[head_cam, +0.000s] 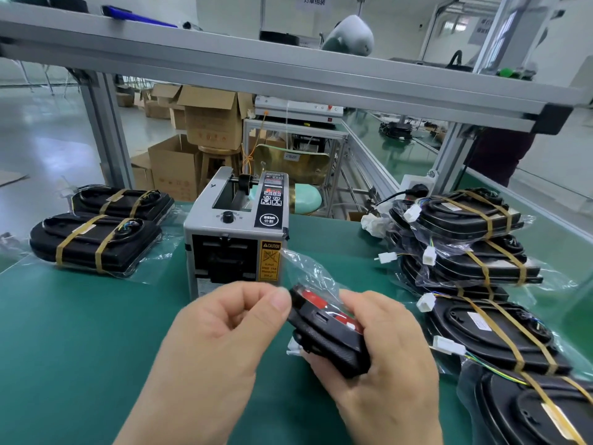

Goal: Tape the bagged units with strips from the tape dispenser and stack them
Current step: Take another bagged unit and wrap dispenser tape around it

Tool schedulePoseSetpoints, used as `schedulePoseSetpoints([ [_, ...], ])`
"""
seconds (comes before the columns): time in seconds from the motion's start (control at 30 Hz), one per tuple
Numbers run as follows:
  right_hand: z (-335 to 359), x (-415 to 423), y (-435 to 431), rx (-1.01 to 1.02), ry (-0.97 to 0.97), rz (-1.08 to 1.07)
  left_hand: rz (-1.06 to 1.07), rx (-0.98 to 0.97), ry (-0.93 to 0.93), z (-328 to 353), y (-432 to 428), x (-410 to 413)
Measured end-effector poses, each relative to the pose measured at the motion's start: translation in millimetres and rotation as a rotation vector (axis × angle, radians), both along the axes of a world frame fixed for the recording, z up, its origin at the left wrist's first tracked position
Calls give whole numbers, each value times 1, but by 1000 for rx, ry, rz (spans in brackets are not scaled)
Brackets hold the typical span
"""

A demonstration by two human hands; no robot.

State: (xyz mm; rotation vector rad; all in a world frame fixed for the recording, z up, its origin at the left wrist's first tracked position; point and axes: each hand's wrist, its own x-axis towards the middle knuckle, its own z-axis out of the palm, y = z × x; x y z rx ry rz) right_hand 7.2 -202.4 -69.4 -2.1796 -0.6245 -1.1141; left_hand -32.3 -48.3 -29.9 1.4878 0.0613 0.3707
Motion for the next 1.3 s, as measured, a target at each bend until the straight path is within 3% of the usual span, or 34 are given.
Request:
schedulePoseSetpoints([
  [0.23, -2, -1, 7, -45, -31, -18, -91, 56, 148, -10, 0, -1],
  [0.43, -3, -2, 7, -54, -27, -25, -68, -54, 179, -9, -9, 0],
  [0.77, -3, -3, 8, -38, -27, -36, -38, -97, 151, -12, -16, -2],
  [1.3, -4, -4, 8, -31, -20, -50, 120, -9, 130, -17, -23, -2],
])
